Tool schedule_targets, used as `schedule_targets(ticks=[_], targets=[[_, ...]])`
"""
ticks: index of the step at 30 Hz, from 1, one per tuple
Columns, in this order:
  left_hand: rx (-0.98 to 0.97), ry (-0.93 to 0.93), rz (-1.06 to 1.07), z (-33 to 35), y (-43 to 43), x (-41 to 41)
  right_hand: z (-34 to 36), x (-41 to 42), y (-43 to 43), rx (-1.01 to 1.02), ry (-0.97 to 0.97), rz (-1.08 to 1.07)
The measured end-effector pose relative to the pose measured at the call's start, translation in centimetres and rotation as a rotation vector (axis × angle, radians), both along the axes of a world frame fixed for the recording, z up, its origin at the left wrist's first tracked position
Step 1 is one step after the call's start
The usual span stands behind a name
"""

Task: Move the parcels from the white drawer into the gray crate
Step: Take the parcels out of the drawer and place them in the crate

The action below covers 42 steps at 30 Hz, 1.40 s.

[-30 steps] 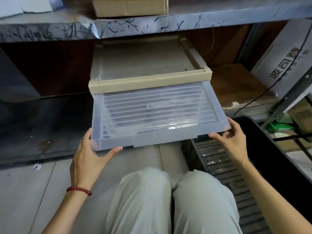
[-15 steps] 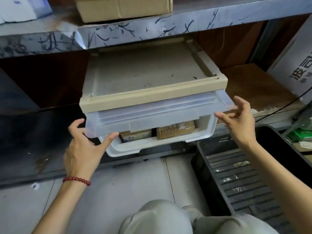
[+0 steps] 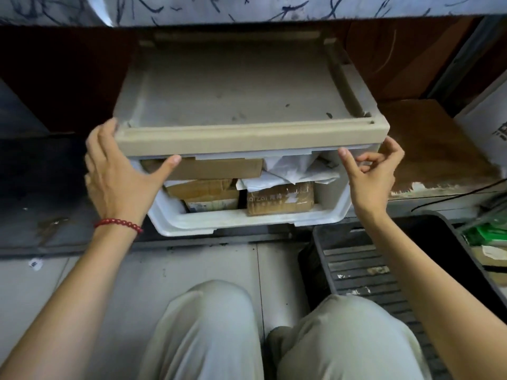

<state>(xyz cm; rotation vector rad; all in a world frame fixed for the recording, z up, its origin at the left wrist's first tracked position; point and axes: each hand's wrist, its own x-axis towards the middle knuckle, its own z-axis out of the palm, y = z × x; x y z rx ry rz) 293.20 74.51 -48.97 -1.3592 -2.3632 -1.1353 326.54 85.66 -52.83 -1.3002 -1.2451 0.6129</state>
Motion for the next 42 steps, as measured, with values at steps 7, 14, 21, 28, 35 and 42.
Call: schedule_targets(ticks=[7, 14, 21, 28, 35, 42], targets=[[-0.117, 0.008, 0.043, 0.8, -1.0, 1.9, 0.4, 0.1, -1.0, -0.26, -0.041, 0.079], [-0.251, -0.016, -0.05, 2.4, -4.6, 2.9, 1.9, -1.5, -3.1, -0.584, 0.034, 0.137], [-0.439, 0.001, -0.167, 2.9, -7.5, 4.7, 3.1, -7.5, -6.4, -0.667, -0.101, 0.442], [-0.574, 0.091, -0.267, -1.3, -7.5, 6.5, 0.7, -9.4, -7.7, -0.542, -0.203, 0.438], [-0.475, -0.19, -0.197, -4.2, -5.5, 4.7, 0.5, -10.9, -6.9, -0.295, -0.347, 0.441], [-0.332, -0.187, -0.16, -3.9, -3.0, 3.8, -0.9, -12.5, -6.1, -0.26, -0.297, 0.545]])
